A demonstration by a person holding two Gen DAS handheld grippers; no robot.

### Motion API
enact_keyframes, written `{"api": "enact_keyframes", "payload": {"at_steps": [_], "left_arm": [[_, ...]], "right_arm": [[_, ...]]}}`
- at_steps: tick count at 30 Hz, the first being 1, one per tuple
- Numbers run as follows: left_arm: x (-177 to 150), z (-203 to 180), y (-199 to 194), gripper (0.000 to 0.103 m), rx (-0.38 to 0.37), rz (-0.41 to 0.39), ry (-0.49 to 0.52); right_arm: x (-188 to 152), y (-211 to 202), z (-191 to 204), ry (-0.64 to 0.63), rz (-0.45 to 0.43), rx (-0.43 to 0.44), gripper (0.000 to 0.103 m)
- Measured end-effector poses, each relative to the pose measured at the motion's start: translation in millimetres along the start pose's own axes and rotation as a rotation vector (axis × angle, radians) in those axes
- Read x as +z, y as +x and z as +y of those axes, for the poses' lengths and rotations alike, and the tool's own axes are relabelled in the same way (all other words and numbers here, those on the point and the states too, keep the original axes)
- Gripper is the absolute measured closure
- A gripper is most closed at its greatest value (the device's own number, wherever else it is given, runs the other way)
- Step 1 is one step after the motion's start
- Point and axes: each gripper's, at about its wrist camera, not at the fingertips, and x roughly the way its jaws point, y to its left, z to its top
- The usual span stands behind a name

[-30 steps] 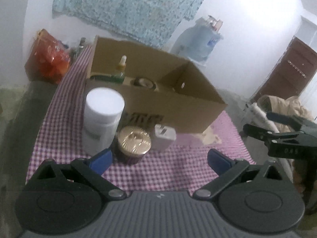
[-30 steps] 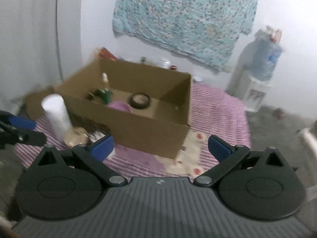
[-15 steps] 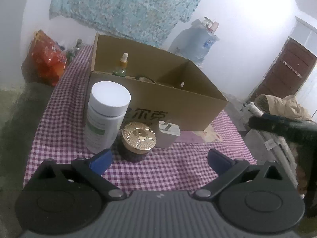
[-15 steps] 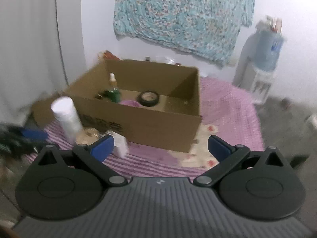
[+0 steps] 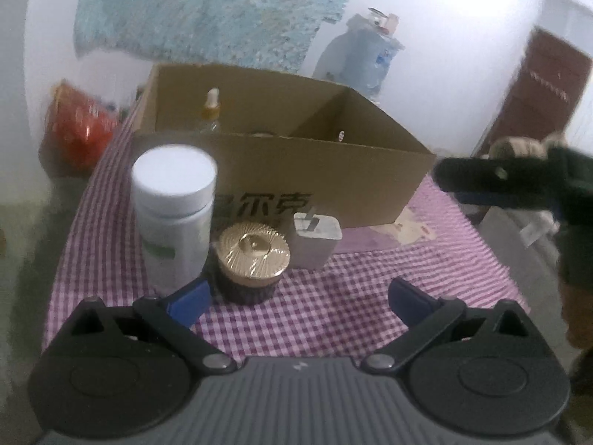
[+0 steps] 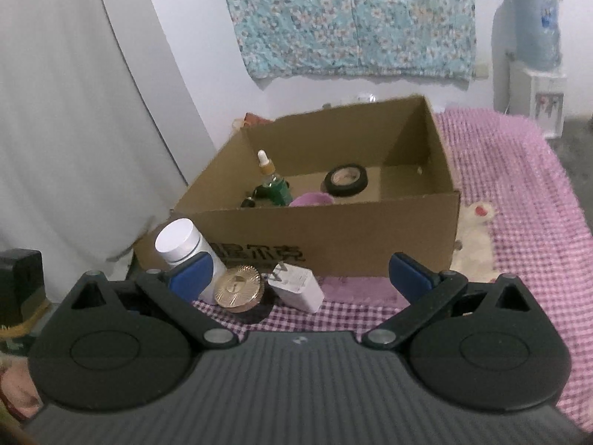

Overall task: Organize rigid objects
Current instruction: 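Move the right gripper down to the white plug charger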

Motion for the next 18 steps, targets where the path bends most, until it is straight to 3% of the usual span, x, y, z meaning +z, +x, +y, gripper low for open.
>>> {"api": "enact_keyframes", "payload": {"at_steps": [3, 10, 13, 15, 18], "left_arm": [[0.0, -16.1, 3.7, 0.000, 0.032, -0.034, 0.097], [8.0, -39.5, 19.8, 0.001, 0.019, -0.064, 0.227], [13.7, -44.4, 31.9, 0.009, 0.008, -0.048, 0.240], [16.8, -46.9, 41.0, 0.020, 0.019, -0.027, 0.248], [20.4, -50.7, 52.9, 0.029, 0.038, -0.003, 0.273]], "right_arm": [[-0.8, 13.1, -9.4, 0.051, 0.024, 0.033, 0.001], [-6.1, 43.7, -29.2, 0.147, 0.064, 0.100, 0.002], [-8.7, 55.7, -36.6, 0.184, 0.079, 0.131, 0.004], [-10.5, 63.7, -40.3, 0.204, 0.094, 0.141, 0.009], [-11.6, 74.2, -45.4, 0.223, 0.116, 0.147, 0.022]]}}
